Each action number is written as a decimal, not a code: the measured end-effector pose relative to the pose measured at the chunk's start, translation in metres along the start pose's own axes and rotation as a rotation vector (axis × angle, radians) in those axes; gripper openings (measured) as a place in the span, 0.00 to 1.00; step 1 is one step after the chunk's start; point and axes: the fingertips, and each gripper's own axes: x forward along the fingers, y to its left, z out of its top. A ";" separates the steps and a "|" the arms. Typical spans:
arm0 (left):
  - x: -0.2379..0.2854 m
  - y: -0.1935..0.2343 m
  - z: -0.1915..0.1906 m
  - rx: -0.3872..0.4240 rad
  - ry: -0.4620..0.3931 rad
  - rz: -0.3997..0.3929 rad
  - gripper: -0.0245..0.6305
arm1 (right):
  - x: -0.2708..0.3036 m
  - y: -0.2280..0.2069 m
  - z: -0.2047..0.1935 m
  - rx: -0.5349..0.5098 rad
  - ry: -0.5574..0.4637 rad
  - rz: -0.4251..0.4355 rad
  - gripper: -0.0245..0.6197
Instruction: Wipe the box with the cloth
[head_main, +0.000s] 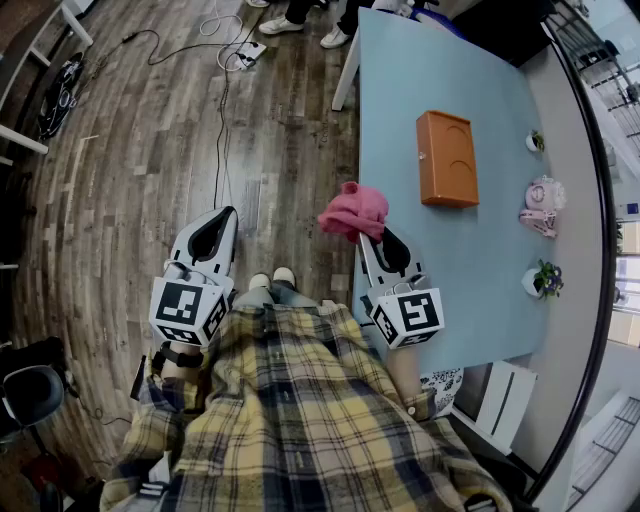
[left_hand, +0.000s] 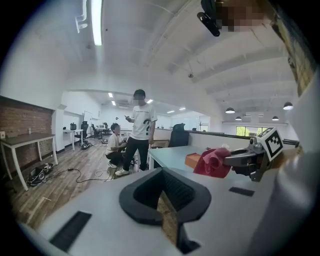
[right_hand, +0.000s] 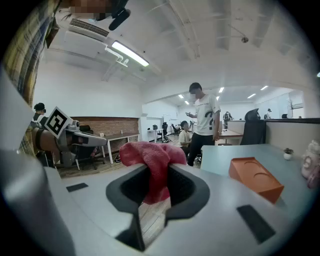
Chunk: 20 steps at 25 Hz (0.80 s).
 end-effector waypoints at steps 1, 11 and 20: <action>0.000 0.001 -0.001 0.002 0.005 0.002 0.02 | -0.001 -0.001 -0.001 0.007 0.003 -0.002 0.17; 0.002 0.000 -0.013 -0.007 0.038 -0.002 0.05 | -0.010 -0.008 -0.012 0.083 0.033 -0.042 0.17; 0.042 0.030 -0.013 -0.041 0.059 -0.074 0.17 | 0.028 -0.006 0.000 0.068 0.056 -0.045 0.17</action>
